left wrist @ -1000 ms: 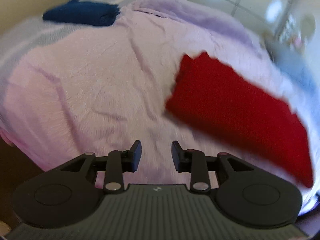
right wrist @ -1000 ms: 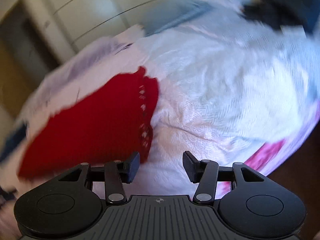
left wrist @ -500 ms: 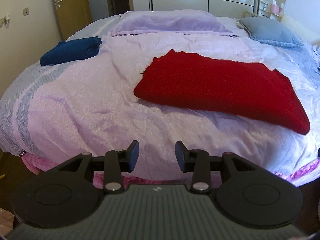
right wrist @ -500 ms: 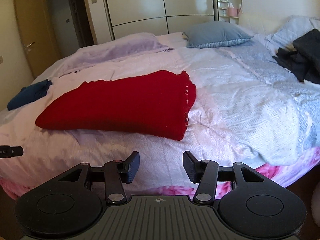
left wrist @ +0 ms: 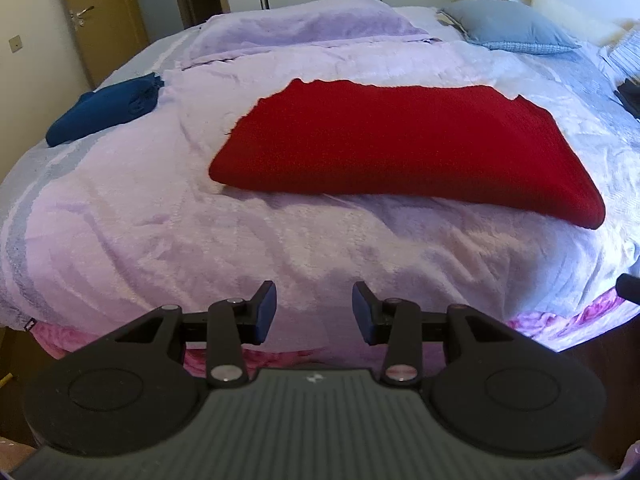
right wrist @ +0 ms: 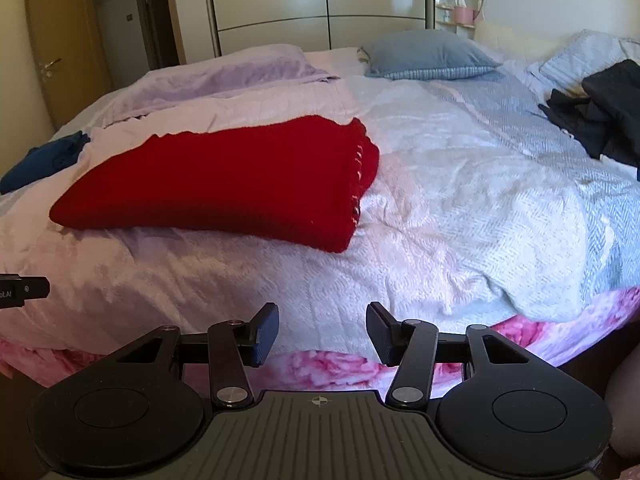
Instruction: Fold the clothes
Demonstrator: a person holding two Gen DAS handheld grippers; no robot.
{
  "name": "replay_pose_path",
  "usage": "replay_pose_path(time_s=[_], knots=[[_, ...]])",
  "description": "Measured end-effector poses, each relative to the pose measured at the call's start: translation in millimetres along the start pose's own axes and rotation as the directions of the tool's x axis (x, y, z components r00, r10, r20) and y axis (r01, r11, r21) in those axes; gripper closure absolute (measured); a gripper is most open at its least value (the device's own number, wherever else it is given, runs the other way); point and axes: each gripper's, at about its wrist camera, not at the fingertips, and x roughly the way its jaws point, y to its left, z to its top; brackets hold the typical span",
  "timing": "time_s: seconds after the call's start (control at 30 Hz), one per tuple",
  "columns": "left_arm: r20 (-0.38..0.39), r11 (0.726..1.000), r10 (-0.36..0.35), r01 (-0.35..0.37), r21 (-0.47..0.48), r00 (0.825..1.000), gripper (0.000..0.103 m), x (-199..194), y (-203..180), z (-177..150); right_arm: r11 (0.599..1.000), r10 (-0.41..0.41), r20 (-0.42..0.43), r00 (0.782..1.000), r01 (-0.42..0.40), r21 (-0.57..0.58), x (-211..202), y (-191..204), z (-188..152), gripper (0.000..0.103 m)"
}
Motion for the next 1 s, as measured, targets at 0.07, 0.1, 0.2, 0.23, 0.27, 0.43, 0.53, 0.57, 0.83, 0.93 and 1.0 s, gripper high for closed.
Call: replay_pose_path(time_s=[0.07, 0.1, 0.2, 0.23, 0.27, 0.43, 0.53, 0.57, 0.83, 0.93, 1.0], knots=[[-0.002, 1.0, -0.008, 0.008, -0.002, 1.0, 0.065, 2.5, -1.2, 0.2, 1.0, -0.005, -0.009, 1.0, 0.005, -0.002, 4.0, 0.4, 1.2, 0.051], [-0.003, 1.0, -0.011, 0.011, -0.005, 1.0, 0.065, 3.5, -0.8, 0.4, 1.0, -0.007, -0.012, 1.0, 0.007, -0.005, 5.7, 1.1, 1.8, 0.051], [-0.006, 1.0, -0.01, 0.01, -0.018, 1.0, 0.065, 6.2, 1.4, 1.0, 1.0, -0.008, -0.019, 1.0, 0.008, -0.017, 10.5, 5.8, 3.4, 0.051], [-0.007, 1.0, -0.008, 0.008, -0.023, 1.0, 0.064, 7.2, 2.8, 1.1, 1.0, -0.005, -0.021, 1.0, 0.004, -0.023, 11.8, 7.4, 3.8, 0.051], [-0.009, 1.0, -0.006, 0.006, -0.029, 1.0, 0.064, 8.2, 4.3, 1.2, 1.0, -0.002, -0.024, 1.0, 0.001, -0.029, 13.1, 9.0, 4.2, 0.051], [-0.021, 0.999, 0.008, -0.009, -0.05, 1.0, 0.064, 15.7, 8.8, 1.1, 0.998, 0.014, -0.048, 0.999, -0.017, -0.054, 23.1, 17.6, 4.5, 0.051], [-0.037, 0.999, 0.015, -0.017, -0.051, 0.999, 0.064, 23.2, 8.2, 0.2, 0.997, 0.024, -0.067, 0.997, -0.028, -0.065, 31.1, 22.3, 2.3, 0.051], [-0.043, 0.999, 0.014, -0.017, -0.051, 0.999, 0.064, 26.1, 7.3, -0.3, 0.997, 0.027, -0.074, 0.997, -0.032, -0.069, 34.4, 23.6, 1.5, 0.051], [-0.046, 0.991, -0.052, 0.046, -0.123, 0.998, 0.064, 41.1, 4.1, 27.7, 0.994, 0.109, -0.055, 0.993, -0.11, -0.014, 43.8, 2.1, 21.9, 0.051], [-0.011, 0.987, -0.096, 0.094, -0.132, 0.995, 0.064, 45.7, -0.8, 60.4, 0.987, 0.16, -0.003, 0.987, -0.16, 0.005, 42.2, -19.7, 45.6, 0.051], [-0.018, 0.988, -0.096, 0.093, -0.119, 0.995, 0.064, 52.0, -7.8, 83.6, 0.985, 0.171, 0.001, 0.985, -0.171, 0.017, 45.7, -31.7, 66.9, 0.051]])
